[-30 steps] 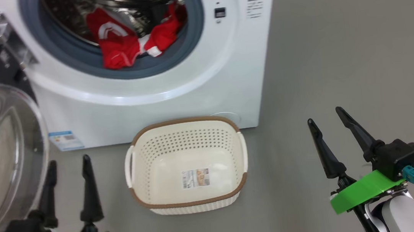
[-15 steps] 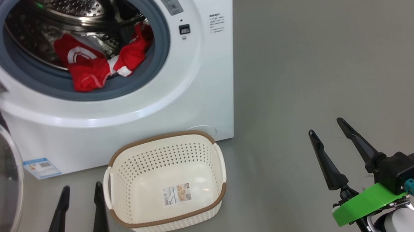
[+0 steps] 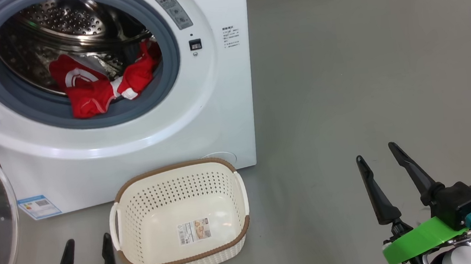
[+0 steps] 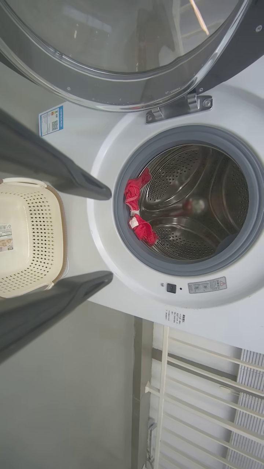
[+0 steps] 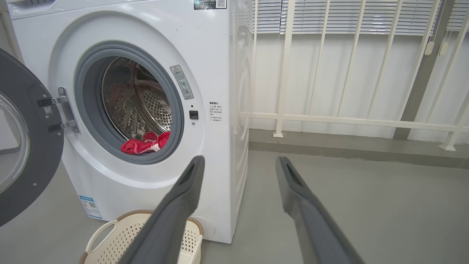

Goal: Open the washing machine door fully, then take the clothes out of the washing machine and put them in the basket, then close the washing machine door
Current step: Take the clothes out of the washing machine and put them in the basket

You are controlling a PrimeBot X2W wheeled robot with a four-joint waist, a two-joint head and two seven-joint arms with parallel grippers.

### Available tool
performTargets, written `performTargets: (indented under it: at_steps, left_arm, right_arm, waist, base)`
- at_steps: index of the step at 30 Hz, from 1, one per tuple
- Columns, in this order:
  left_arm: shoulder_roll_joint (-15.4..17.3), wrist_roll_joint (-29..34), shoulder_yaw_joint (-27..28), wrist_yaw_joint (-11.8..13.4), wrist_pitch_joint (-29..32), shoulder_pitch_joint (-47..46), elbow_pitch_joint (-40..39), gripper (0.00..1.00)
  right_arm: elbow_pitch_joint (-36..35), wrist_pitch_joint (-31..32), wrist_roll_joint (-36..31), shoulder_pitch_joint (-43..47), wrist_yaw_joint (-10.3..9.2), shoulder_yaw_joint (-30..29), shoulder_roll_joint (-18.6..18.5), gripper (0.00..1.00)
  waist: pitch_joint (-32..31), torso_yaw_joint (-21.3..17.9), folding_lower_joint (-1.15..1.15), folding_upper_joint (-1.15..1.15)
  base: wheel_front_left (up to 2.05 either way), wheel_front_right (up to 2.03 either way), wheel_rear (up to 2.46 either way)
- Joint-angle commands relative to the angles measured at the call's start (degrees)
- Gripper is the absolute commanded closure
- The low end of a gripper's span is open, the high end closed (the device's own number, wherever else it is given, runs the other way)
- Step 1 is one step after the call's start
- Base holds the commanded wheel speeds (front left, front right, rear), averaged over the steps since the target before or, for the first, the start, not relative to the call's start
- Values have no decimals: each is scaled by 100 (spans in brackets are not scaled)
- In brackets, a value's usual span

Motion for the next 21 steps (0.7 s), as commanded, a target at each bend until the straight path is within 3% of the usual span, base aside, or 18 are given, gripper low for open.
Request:
performTargets:
  at_steps: [1, 11, 21]
  left_arm:
    - [42, 66, 223, -20, -52, -61, -178, 0]
    - [-87, -107, 410, 63, -52, -62, -347, 0]
    - [-119, -212, 376, -194, -52, -85, -574, 0]
  right_arm:
    - [-174, -37, 8, -69, 19, 137, 2, 0]
    - [-136, -37, 31, -8, 19, 37, -28, 0]
    - [-19, -37, 68, -25, 19, 10, -13, 0]
  waist:
    - [-14, -15, 0, 0]
    - [-93, -12, 0, 0]
    - [-102, -2, 0, 0]
  base:
    - [0, 0, 0]
    - [0, 0, 0]
    - [0, 0, 0]
